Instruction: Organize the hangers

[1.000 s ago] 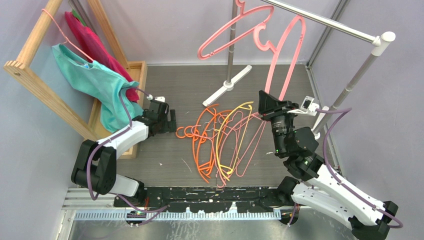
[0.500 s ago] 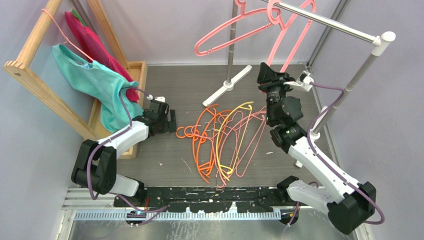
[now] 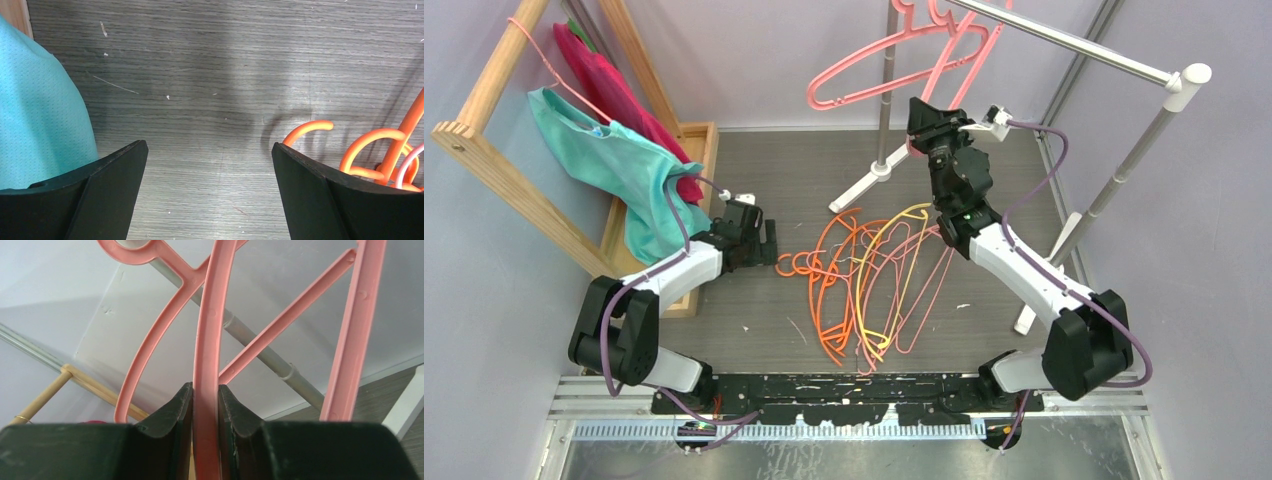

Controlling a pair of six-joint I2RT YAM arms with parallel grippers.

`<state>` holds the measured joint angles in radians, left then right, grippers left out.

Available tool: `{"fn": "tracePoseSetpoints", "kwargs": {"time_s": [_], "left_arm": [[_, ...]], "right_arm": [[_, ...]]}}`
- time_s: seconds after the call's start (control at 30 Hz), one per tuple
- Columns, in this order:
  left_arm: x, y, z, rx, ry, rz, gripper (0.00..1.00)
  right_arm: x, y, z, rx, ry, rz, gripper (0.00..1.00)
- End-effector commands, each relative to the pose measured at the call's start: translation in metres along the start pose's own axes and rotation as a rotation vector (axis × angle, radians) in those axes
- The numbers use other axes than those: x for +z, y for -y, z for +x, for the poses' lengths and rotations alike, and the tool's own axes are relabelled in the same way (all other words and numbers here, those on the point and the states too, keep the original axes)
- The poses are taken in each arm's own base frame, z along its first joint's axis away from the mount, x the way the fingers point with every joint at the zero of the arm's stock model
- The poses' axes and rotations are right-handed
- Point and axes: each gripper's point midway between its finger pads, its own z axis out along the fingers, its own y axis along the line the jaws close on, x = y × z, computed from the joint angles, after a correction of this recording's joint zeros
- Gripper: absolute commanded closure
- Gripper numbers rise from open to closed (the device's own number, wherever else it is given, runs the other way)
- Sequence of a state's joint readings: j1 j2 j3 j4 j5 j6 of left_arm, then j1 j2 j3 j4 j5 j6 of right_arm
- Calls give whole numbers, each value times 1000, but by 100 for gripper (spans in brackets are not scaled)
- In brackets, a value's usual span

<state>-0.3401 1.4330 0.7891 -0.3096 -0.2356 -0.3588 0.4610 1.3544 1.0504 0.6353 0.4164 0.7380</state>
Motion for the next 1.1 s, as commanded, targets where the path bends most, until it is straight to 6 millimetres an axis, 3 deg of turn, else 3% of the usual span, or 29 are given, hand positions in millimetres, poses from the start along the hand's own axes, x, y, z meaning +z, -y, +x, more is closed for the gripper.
{"fn": "tracePoseSetpoints", "kwargs": {"time_s": [0.0,0.23,0.4,0.57,0.73,0.83,1.07], "left_arm": [[0,8,-21,-16,60,21,2],[5,6,-18,-10,47,7,2],[5,6,-19,-11,46,4,2],[3,7,-23,-11,52,9,2],[3,7,-22,-14,52,10,2],[3,7,-22,-10,45,10,2],[0,8,-23,-8,51,16,2]], "right_arm": [[17,-29,-5,65,6,-75,99],[36,-23,26,73,-66,-62,99],[41,-11,38,60,-94,-16,98],[45,-11,45,59,-110,-20,93],[46,-12,49,48,-134,-16,67],[38,-6,43,47,-118,4,45],[15,-12,29,-27,-141,-30,26]]}}
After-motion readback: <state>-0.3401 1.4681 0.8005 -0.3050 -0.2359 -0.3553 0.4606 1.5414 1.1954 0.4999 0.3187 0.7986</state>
